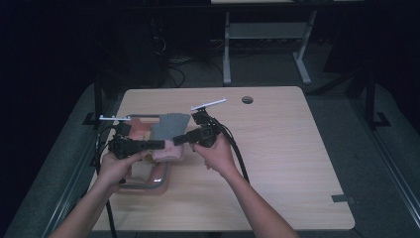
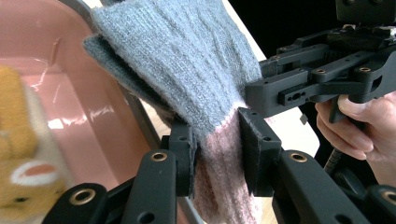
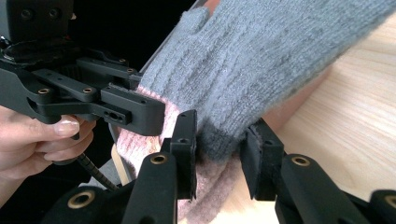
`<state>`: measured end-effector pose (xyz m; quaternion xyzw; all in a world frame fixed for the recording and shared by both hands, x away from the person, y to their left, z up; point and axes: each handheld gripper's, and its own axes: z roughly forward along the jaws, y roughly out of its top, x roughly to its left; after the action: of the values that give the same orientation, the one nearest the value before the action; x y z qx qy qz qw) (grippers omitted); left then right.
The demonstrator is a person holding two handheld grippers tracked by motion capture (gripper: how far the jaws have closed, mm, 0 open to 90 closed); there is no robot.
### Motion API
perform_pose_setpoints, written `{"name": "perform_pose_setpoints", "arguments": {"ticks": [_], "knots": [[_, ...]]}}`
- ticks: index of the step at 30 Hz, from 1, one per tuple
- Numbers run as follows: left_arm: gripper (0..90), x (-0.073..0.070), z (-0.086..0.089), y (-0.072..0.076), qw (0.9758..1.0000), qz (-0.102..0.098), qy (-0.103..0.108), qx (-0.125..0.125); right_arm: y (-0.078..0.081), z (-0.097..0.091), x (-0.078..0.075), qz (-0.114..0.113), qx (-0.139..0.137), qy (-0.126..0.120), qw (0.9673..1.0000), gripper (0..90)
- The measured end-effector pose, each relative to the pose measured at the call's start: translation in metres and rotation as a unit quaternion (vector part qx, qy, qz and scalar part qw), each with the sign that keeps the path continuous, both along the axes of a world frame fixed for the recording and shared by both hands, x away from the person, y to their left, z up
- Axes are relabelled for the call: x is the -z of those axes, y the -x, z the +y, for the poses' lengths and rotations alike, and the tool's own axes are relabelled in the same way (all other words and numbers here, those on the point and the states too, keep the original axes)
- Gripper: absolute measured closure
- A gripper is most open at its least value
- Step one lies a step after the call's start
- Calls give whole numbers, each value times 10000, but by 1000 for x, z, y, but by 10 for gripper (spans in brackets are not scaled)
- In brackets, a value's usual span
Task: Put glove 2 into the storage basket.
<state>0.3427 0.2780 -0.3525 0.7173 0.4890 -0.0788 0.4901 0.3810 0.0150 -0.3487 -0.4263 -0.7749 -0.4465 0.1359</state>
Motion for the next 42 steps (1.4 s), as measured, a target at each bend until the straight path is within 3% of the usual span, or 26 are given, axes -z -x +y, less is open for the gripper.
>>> {"name": "perform_pose_setpoints", "arguments": {"ticks": [31,42], "knots": [[691,-4,49,7,9992,18,32,-409,-8,37,-1,47,-239,-84,9997,667],[695,19,68,6,9977,244,-153,-609,-11,41,3,81,-235,18,9997,671]]}}
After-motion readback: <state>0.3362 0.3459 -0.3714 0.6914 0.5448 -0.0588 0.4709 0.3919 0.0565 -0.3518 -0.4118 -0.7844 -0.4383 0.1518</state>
